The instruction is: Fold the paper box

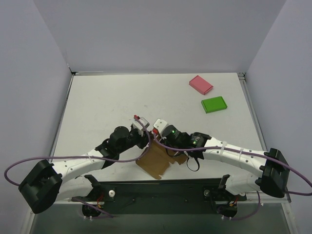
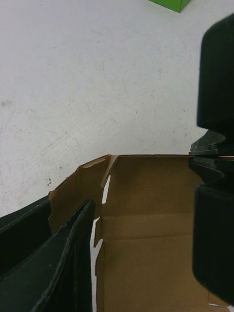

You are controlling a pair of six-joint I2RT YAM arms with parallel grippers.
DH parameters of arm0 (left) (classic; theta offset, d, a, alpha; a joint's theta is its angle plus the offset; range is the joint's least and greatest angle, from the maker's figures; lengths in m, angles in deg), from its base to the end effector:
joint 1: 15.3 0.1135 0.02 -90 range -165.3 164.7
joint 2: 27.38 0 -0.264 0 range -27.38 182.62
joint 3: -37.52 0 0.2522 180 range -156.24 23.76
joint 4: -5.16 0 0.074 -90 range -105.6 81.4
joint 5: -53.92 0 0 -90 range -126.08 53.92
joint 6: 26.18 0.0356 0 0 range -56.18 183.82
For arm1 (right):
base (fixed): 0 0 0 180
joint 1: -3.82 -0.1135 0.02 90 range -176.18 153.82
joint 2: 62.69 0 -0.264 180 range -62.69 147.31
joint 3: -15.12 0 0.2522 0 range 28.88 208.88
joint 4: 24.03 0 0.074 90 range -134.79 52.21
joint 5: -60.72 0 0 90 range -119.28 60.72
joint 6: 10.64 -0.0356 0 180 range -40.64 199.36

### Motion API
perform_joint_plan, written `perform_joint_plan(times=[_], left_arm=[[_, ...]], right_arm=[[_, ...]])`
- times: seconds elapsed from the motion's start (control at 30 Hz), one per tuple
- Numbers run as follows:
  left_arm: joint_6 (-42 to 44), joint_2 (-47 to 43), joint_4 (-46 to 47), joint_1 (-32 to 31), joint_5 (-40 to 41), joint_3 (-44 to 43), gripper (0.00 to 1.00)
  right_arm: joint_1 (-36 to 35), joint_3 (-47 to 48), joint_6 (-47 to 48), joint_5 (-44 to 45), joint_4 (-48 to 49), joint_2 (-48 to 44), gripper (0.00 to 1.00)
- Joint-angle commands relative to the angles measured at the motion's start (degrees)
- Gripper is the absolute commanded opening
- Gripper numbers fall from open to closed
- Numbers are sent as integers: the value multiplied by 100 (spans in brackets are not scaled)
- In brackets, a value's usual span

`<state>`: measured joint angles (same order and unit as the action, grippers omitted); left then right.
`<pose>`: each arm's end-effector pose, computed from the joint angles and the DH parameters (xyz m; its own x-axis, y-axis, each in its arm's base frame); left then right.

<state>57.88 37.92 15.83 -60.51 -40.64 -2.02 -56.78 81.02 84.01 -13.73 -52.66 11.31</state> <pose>0.1689 -0.1741 0.2152 -0.2612 0.1167 -0.9582 0.7385 0.6634 -0.1205 0.1476 0.2425 0.2670 -0.2331 -0.5728 -0.7858 -0.7552 0.6157 -0.2248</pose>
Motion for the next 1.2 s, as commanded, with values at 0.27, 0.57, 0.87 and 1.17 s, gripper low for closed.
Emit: perform_joint_plan(times=[0.27,0.57,0.87,1.17], left_arm=[[233,-332,861,-408,585,590,0],[453,-633,2408,-1376,2880,1751,0],[401,-641,2813,-1447,3373,1945,0],[374,-193,3586,-1552,3743,2130,0]], right_arm=[[-40,357,-1033,825,-393,-473,64],[-49,-36,-5444,836,182,-1255,70],[-365,-1451,-8047,677,1996,-1713,65],[-506,-1786,-9033,800,2735,-1353,69]])
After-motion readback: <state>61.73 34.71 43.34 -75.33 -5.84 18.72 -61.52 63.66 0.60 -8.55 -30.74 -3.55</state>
